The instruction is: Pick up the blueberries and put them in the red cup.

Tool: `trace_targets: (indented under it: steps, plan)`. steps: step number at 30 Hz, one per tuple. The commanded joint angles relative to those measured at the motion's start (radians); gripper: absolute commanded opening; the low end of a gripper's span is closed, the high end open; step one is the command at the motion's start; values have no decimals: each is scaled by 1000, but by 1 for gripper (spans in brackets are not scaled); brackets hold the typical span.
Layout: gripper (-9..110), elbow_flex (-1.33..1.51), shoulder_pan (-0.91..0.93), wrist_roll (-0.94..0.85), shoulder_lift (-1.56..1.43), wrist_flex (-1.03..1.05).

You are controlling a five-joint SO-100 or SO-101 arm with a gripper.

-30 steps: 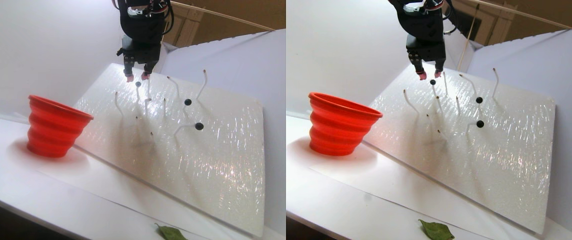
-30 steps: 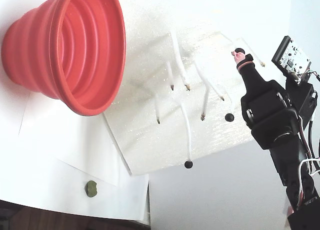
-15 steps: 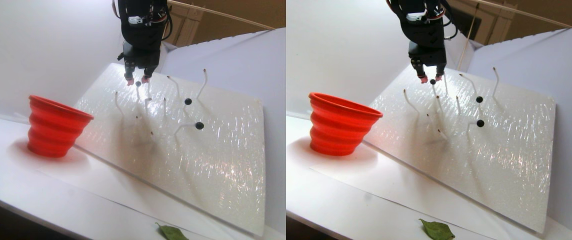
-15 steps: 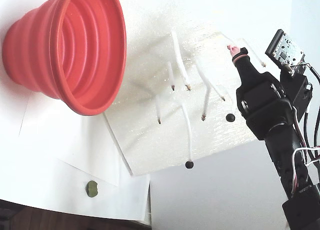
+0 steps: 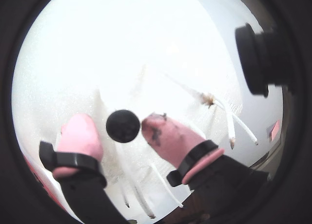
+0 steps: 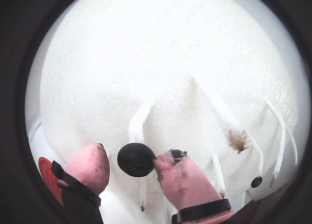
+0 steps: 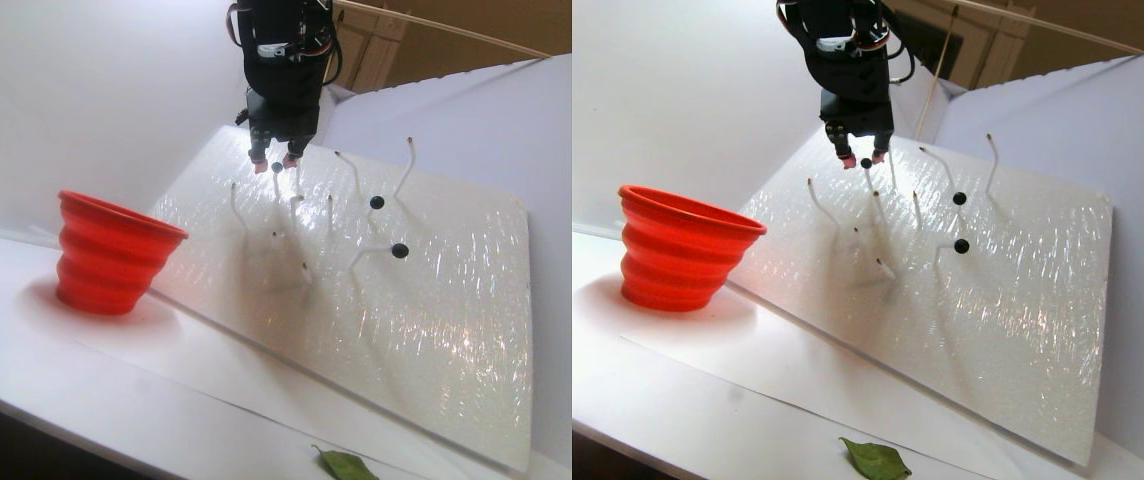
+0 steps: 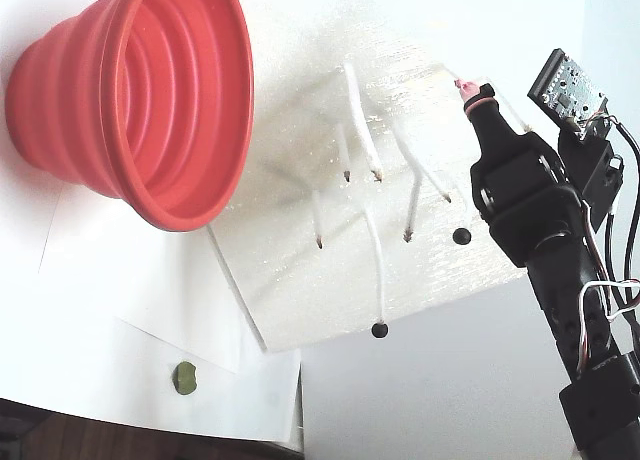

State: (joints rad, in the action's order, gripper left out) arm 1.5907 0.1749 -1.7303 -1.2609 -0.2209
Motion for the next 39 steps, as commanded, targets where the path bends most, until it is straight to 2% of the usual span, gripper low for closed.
trace_targets:
  steps: [1, 39]
  plan:
    - [19, -121, 63, -6, -28, -32]
    - [15, -135, 57, 3, 12, -67]
